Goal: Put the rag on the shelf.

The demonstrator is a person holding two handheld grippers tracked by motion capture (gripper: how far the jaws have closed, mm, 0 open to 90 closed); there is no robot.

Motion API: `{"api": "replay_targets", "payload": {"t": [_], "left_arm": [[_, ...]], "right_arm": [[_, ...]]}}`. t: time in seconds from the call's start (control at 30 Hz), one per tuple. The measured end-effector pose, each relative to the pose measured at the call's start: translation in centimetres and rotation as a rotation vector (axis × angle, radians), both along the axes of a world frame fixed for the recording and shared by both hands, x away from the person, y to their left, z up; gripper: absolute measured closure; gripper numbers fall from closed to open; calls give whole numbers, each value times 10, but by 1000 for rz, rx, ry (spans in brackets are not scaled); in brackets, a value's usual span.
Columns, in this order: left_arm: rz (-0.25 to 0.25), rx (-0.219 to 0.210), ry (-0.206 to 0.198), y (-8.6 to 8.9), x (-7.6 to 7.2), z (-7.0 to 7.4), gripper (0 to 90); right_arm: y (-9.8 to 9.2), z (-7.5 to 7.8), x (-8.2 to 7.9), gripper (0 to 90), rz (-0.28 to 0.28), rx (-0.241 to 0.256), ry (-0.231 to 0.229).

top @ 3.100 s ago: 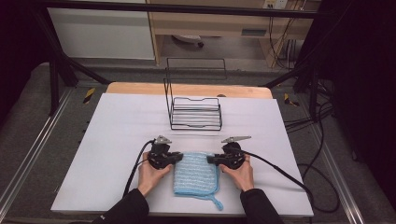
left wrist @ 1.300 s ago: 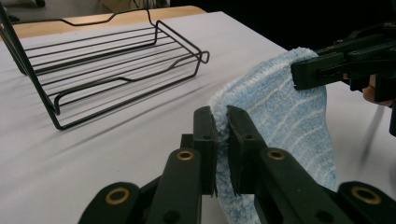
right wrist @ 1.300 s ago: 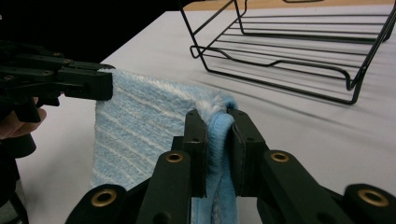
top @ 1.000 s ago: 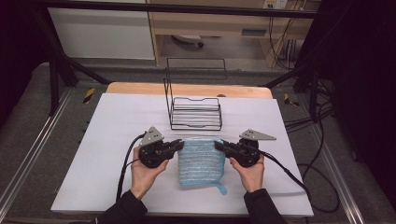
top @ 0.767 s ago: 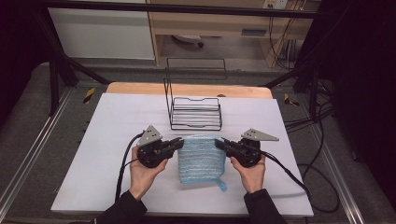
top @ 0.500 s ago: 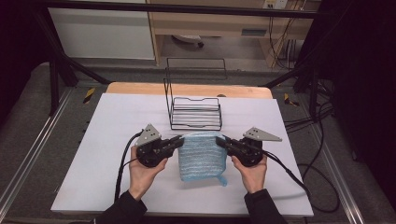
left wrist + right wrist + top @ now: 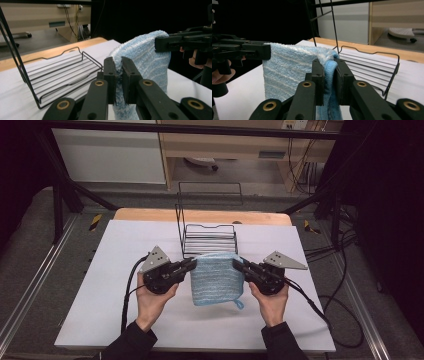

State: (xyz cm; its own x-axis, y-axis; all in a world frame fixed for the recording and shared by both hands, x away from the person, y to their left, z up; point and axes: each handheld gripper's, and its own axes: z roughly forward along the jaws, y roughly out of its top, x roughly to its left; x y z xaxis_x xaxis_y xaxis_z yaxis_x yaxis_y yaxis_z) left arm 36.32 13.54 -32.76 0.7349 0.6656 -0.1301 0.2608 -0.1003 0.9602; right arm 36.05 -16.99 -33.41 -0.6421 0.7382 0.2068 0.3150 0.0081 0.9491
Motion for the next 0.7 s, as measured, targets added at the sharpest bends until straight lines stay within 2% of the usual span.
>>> {"api": "replay_targets", "payload": {"t": [0.4,0.7], "left_arm": [[26,-52,-67,0,4,24,828],[51,-58,-107,-1,11,37,829]], "right_arm": [[3,27,0,801,-29,25,-85],[7,41,2,802,-50,35,-129]]}}
